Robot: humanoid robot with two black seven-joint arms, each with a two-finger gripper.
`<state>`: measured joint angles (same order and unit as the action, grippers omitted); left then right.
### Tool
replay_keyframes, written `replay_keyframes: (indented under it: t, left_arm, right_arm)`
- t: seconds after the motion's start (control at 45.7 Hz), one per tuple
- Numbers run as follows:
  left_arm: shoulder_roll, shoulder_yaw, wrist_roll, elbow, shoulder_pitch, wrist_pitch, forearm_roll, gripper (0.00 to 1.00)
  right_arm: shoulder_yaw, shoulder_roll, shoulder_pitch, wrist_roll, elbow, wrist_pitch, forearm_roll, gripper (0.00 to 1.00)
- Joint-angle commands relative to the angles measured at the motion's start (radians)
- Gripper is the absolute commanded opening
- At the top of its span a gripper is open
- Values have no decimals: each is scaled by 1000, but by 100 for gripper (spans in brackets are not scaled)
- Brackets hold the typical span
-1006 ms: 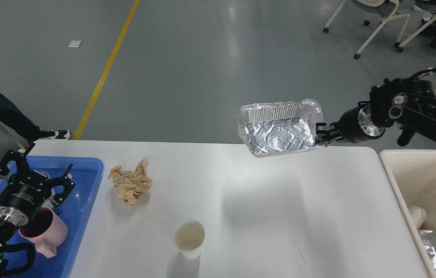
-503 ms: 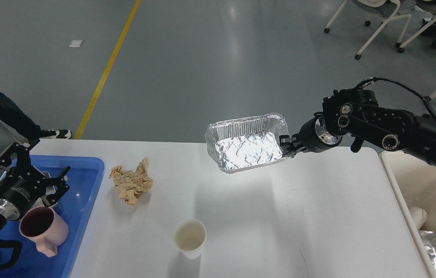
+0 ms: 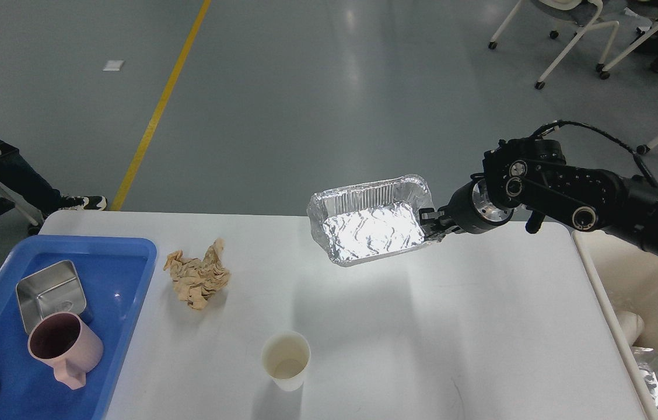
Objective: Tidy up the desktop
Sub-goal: 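Reach the left gripper to the white paper cup and grasp it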
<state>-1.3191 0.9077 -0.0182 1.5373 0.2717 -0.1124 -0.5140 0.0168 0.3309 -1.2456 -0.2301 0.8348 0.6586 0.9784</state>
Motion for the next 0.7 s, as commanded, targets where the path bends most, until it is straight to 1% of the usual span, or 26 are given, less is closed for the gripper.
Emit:
replay_keyframes:
  t: [0.0, 0.088, 0.197, 0.306, 0.438, 0.569, 0.678]
  left_arm:
    - [-97, -13, -9, 63, -14, -13, -171, 97]
    - [-149, -55, -16, 101, -34, -38, -236, 97]
    - [-170, -96, -37, 130, -35, -56, -299, 97]
    - [-189, -124, -37, 155, -35, -72, -319, 97]
    - [-189, -127, -36, 191, -40, -72, -319, 97]
    - [-154, -161, -26, 191, -43, -79, -331, 97]
    - [-42, -170, -6, 179, -42, -105, -376, 97]
  right_arm:
    - [0, -3, 0, 0, -2, -2, 2, 0]
    - [0, -3, 0, 0, -2, -2, 2, 0]
    - [-1, -1, 0, 0, -2, -2, 3, 0]
    - [-1, 2, 2, 0, 0, -2, 3, 0]
    - [-1, 2, 2, 0, -2, -4, 3, 0]
    - [-1, 0, 6, 0, -2, -7, 3, 0]
    - [-1, 2, 17, 0, -2, -7, 5, 0]
